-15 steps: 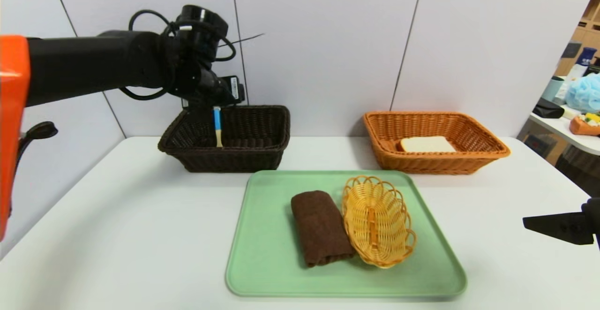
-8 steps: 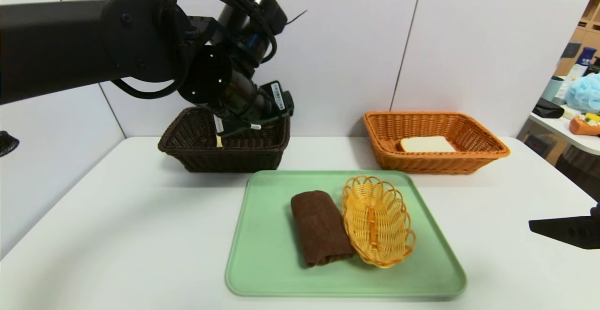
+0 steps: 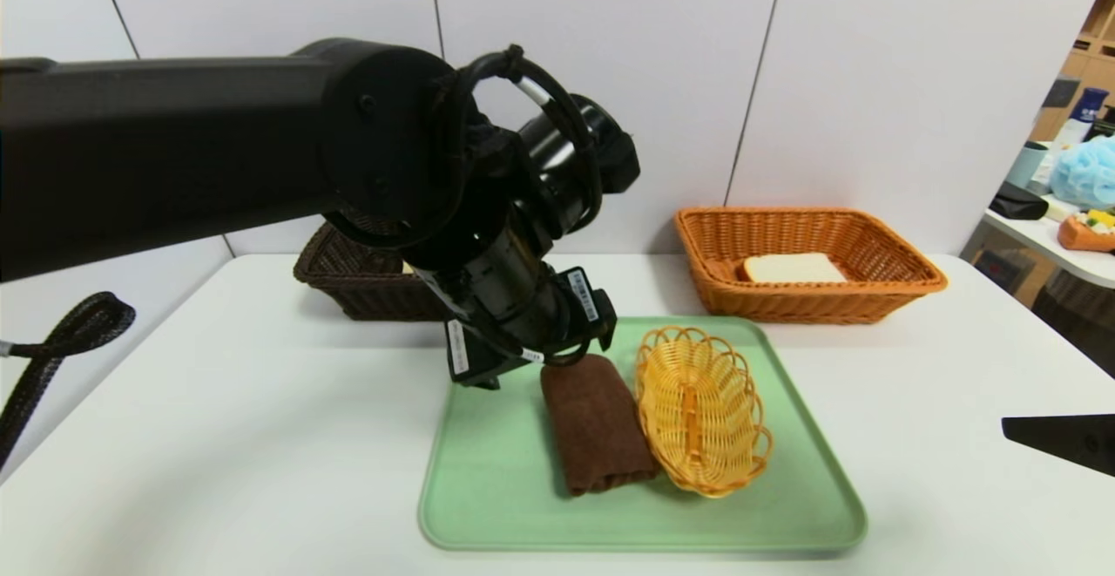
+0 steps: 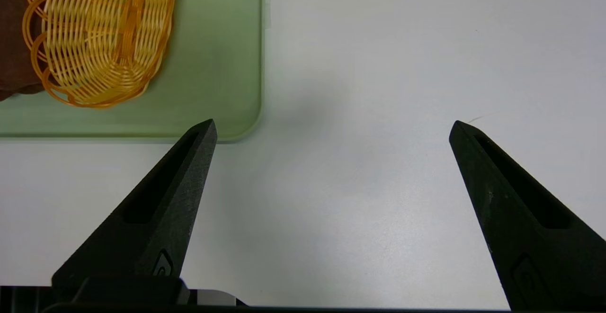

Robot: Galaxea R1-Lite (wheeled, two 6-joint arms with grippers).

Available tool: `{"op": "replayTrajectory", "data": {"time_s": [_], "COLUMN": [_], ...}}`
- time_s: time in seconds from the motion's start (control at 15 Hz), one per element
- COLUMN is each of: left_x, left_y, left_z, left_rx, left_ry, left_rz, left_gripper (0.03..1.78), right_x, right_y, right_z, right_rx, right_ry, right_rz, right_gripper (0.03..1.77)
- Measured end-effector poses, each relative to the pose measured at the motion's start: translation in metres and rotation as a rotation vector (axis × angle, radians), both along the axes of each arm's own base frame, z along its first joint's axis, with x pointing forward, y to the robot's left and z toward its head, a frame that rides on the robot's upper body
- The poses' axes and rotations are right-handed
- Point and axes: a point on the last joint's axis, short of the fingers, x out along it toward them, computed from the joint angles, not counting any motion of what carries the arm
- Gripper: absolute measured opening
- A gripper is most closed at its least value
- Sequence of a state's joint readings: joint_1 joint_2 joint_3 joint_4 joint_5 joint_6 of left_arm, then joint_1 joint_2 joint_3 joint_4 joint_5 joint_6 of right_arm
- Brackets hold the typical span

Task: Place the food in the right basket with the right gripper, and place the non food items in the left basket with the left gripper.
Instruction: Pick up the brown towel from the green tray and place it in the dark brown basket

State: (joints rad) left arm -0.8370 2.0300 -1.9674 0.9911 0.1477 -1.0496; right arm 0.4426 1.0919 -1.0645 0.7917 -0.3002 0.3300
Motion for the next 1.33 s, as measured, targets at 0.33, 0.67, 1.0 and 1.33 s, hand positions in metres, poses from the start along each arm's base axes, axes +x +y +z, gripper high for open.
{"op": "replayTrajectory", "data": {"time_s": [0.33,0.67,1.0,1.33], "left_x": [0.006,0.013,0.019,0.023], "left_y": [-0.013,-0.025,-0.033,-0.038], "left_z": [-0.023,-0.034,-0.044,-0.054], "left_rx": [0.049,0.027,0.019,0.029], "left_ry": [0.052,0.041,0.034,0.04], "left_rz": [-0.01,-0.005,-0.006,-0.009], "left_gripper": [1.69,1.69,1.69,1.69], "right_x": [-0.007,-0.017,-0.02,-0.022], "right_y": [-0.003,-0.007,-0.008,-0.009], "right_z": [0.0,-0.001,-0.002,-0.002], "right_rx": [0.023,0.042,0.06,0.063], "right_ry": [-0.01,-0.024,-0.025,-0.029], "right_rz": [0.016,0.014,0.035,0.036], "right_gripper": [1.7,1.7,1.7,1.7]}}
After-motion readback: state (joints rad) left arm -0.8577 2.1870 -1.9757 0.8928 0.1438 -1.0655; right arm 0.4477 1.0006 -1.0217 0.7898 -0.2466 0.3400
